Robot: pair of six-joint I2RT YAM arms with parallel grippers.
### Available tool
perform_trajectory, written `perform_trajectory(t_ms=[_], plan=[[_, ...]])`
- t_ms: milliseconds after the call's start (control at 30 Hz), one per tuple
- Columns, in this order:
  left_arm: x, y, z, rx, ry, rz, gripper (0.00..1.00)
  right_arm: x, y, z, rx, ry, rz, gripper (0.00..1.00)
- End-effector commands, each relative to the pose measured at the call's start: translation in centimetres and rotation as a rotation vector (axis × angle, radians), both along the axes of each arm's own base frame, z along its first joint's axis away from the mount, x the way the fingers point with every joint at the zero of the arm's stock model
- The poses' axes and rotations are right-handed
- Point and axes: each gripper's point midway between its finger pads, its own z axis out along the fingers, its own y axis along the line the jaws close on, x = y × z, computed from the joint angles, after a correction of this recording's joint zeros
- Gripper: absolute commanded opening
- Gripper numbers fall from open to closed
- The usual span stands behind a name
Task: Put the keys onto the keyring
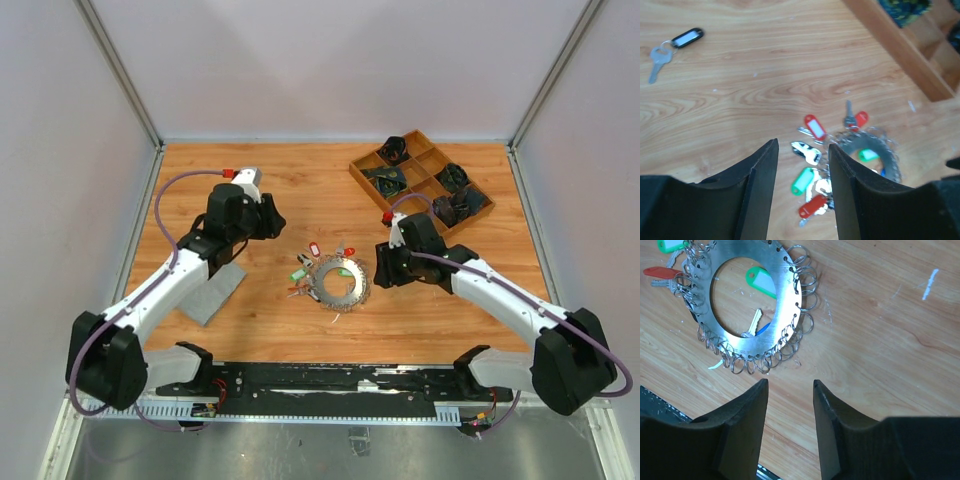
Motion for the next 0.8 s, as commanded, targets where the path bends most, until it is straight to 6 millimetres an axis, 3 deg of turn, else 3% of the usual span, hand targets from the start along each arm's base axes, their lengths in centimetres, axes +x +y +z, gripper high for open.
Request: perform_trajectory(t_ms=[0, 267, 467, 600, 767], plan=[[3.4, 2.7, -2.5, 0.017, 0.026, 0.107, 0.51, 1.1, 1.6, 1.1, 0.067, 0.0, 0.02, 0.43], [11.4, 7.5, -8.1, 0.121, 0.128, 0.249, 0.55, 0.5, 1.6, 1.2, 0.069, 0.005, 0.059, 0.43], [15.1, 9.3, -10.3, 0.179, 0.157, 0.262, 0.59, -0.4, 1.6, 1.0, 0.082, 0.013, 0.081, 0.43], [17.7, 10.4, -10.6, 0.237, 0.147, 0.268, 0.58, -0.7, 1.7, 0.6, 0.083, 0.023, 0.097, 0.43], [19.6, 11.7, -12.4, 0.268, 0.195, 0.246, 0.55, -0.8, 1.7, 0.6, 0.082, 0.023, 0.11, 0.43]])
